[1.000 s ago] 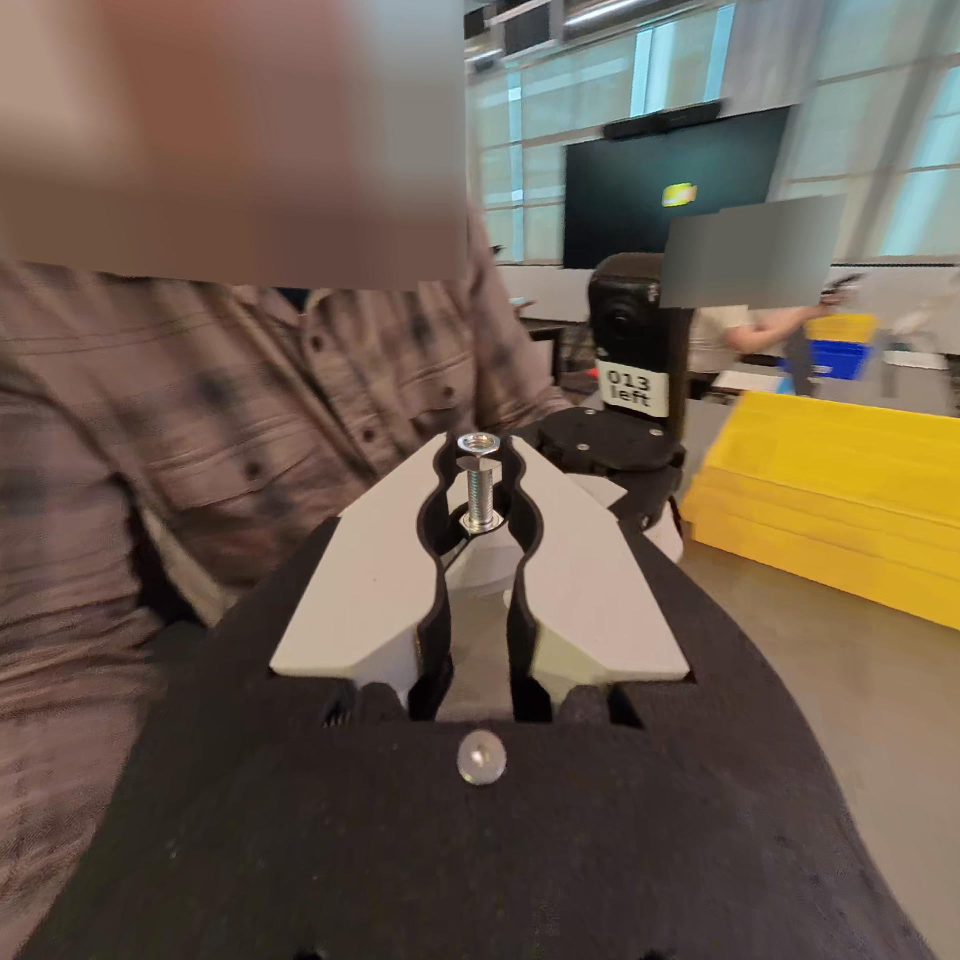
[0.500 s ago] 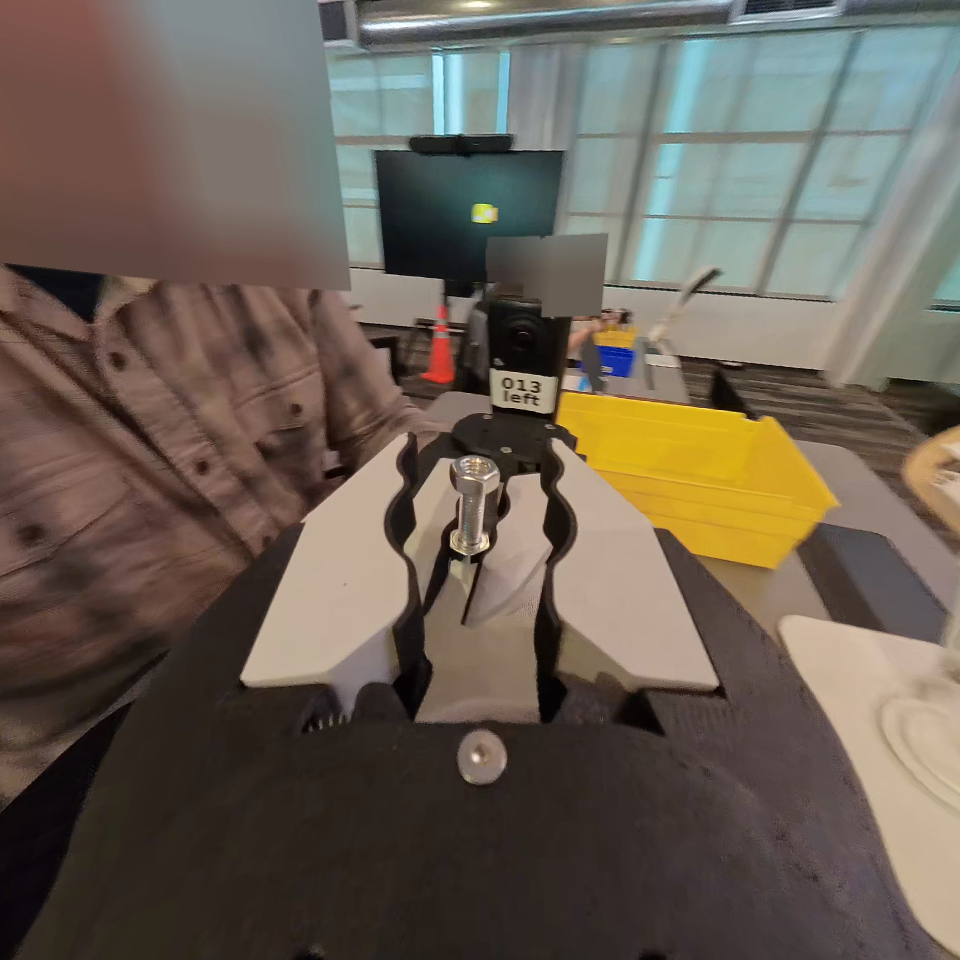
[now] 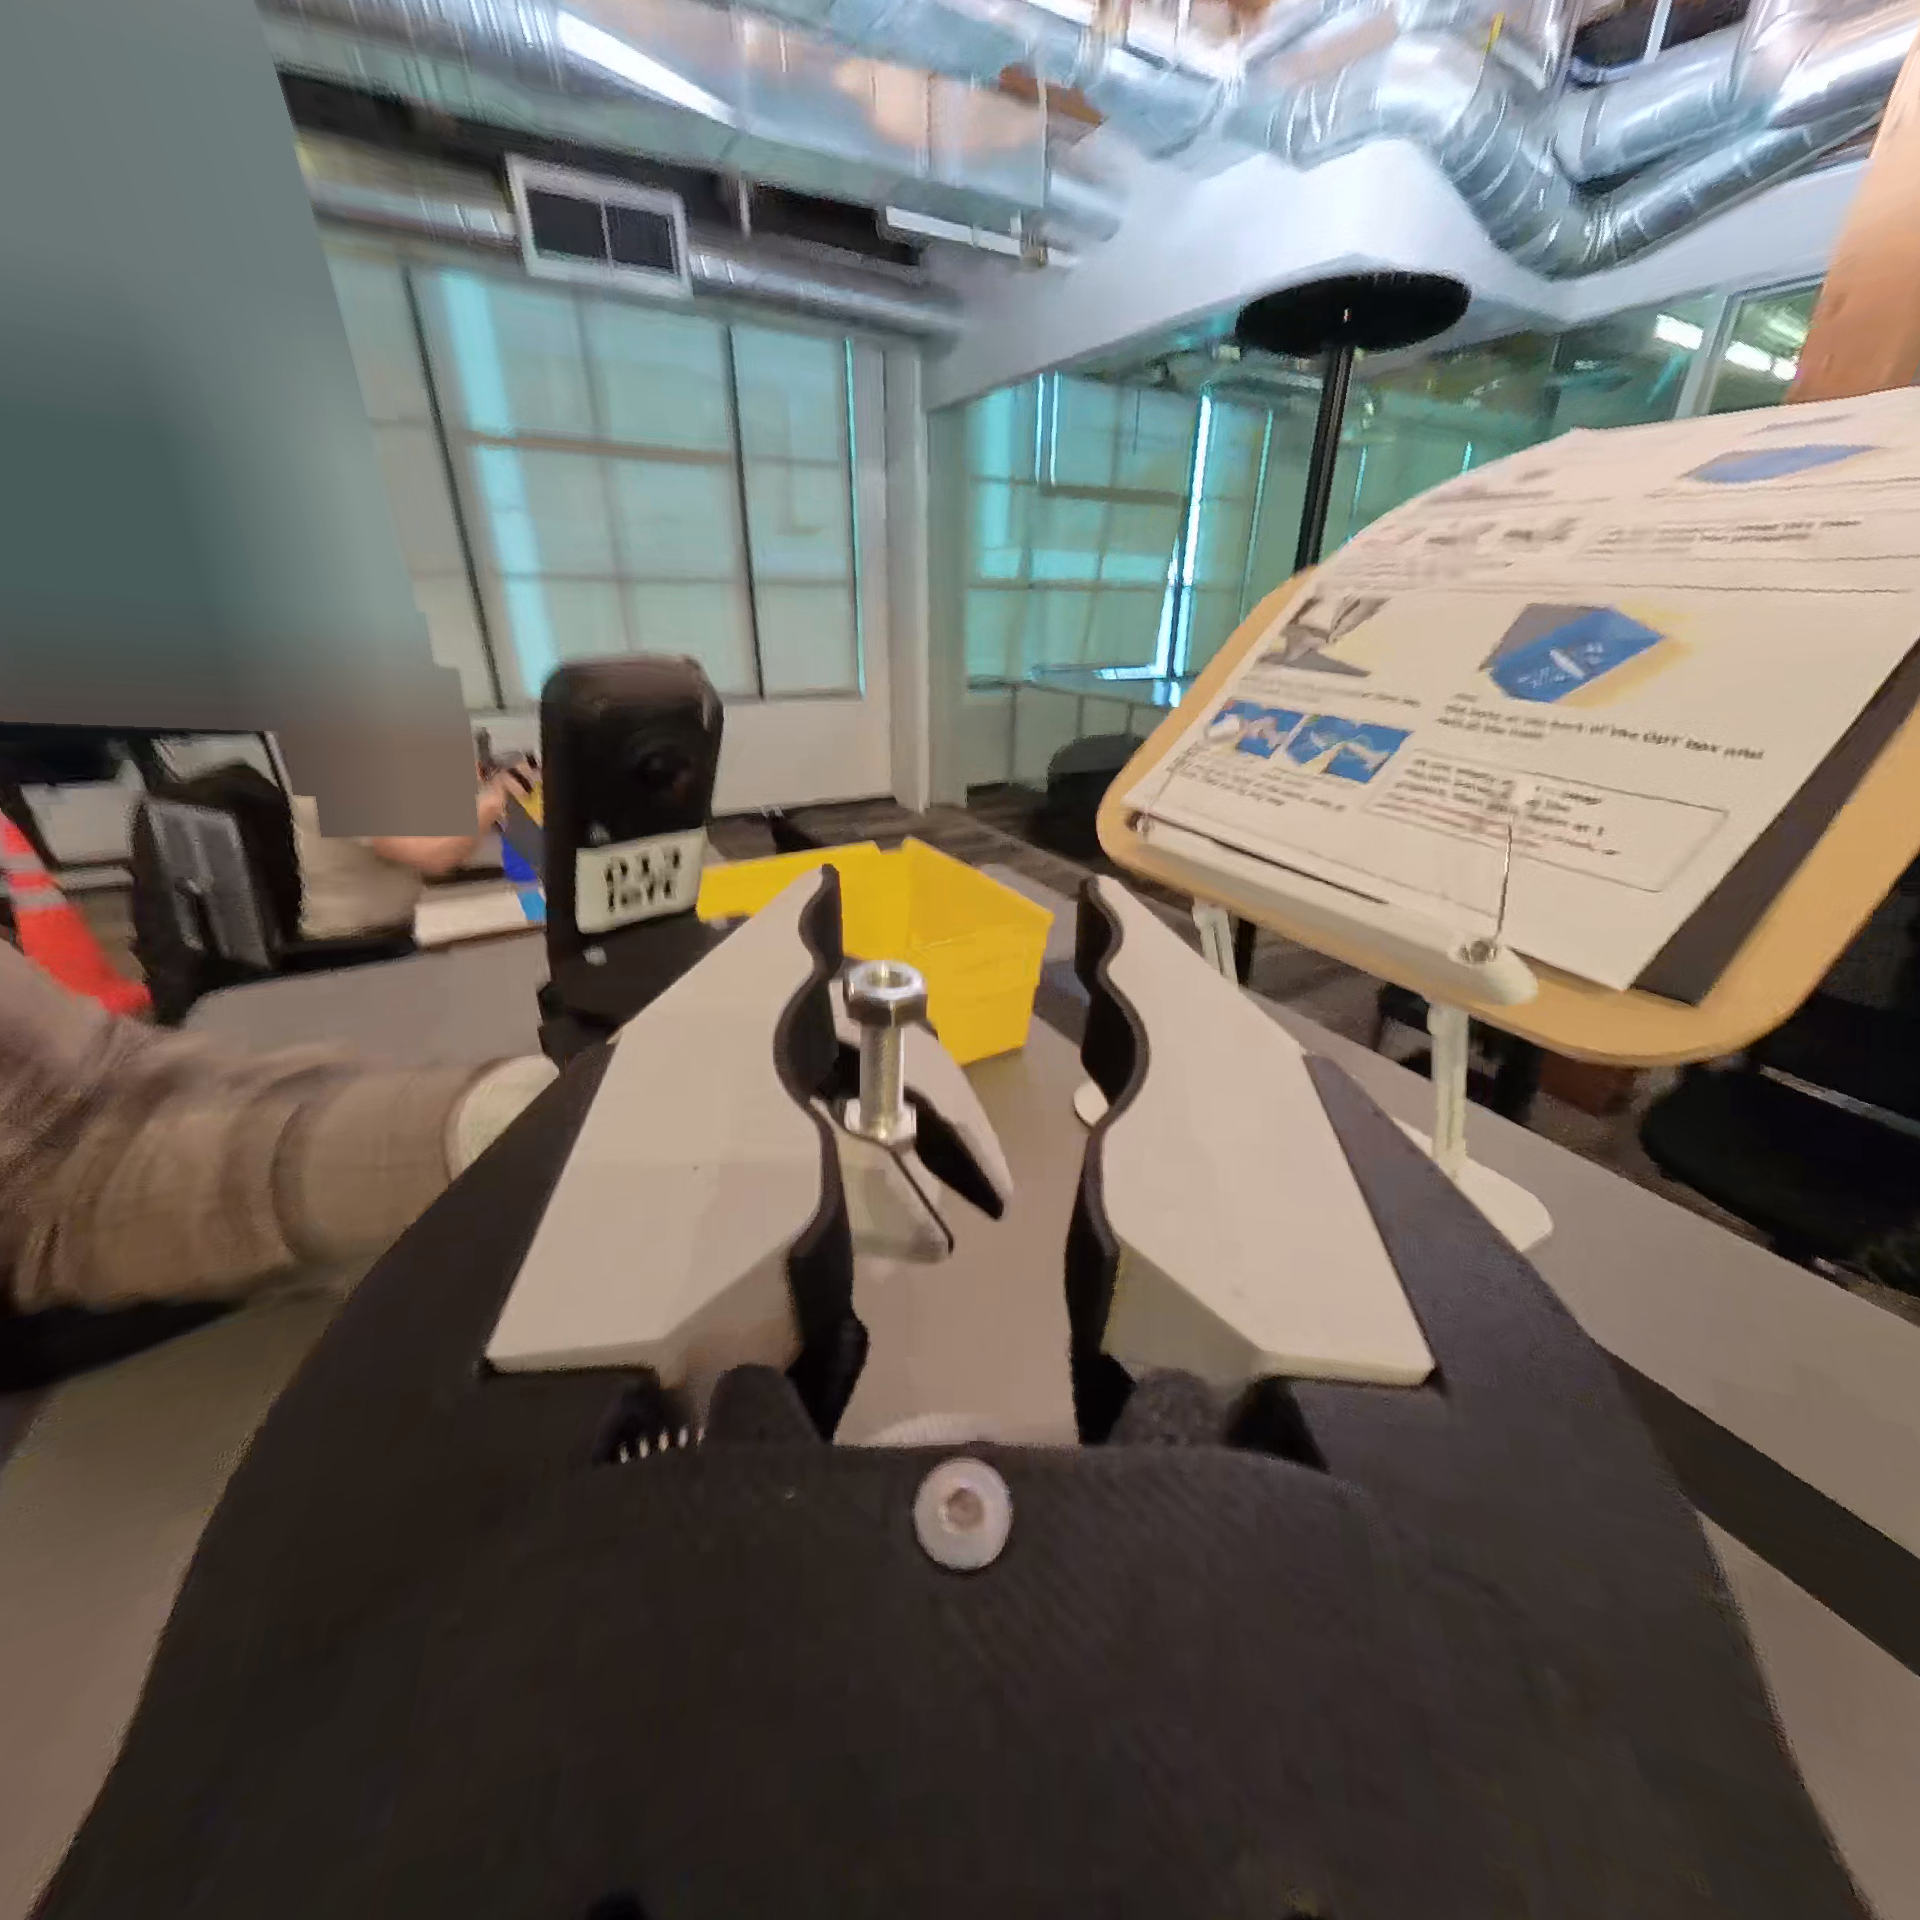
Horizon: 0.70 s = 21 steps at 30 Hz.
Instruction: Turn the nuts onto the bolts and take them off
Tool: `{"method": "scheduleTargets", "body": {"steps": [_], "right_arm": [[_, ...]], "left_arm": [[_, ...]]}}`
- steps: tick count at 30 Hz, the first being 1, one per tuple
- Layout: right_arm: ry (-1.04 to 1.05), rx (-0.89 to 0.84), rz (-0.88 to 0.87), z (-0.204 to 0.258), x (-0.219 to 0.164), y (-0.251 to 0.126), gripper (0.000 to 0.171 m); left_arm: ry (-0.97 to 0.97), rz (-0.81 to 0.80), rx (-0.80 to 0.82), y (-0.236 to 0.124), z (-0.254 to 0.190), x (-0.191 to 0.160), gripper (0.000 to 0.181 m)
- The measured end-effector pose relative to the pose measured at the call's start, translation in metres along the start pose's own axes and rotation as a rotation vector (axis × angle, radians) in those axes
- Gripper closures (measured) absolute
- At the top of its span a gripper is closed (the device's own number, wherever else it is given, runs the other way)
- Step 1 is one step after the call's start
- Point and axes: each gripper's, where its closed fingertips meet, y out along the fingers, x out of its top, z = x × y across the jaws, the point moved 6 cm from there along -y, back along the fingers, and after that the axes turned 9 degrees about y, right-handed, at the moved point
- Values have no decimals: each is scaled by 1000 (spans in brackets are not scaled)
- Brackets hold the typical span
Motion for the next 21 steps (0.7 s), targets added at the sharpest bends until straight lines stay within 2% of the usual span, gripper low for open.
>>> {"method": "scheduleTargets", "body": {"steps": [7,9,11,16,21], "right_arm": [[9,83,-141,-21,85,25,129],[-20,96,-182,-23,99,31,129],[-41,105,-181,-23,92,34,129],[-39,171,-68,-23,36,42,134],[-33,169,28,-21,9,60,133]], "left_arm": [[-7,-6,43,-9,15,2,167],[-11,-6,48,-11,18,2,167],[2,1,64,-13,21,3,167],[20,22,127,-24,37,6,167],[-16,33,227,-34,56,3,167]]}}
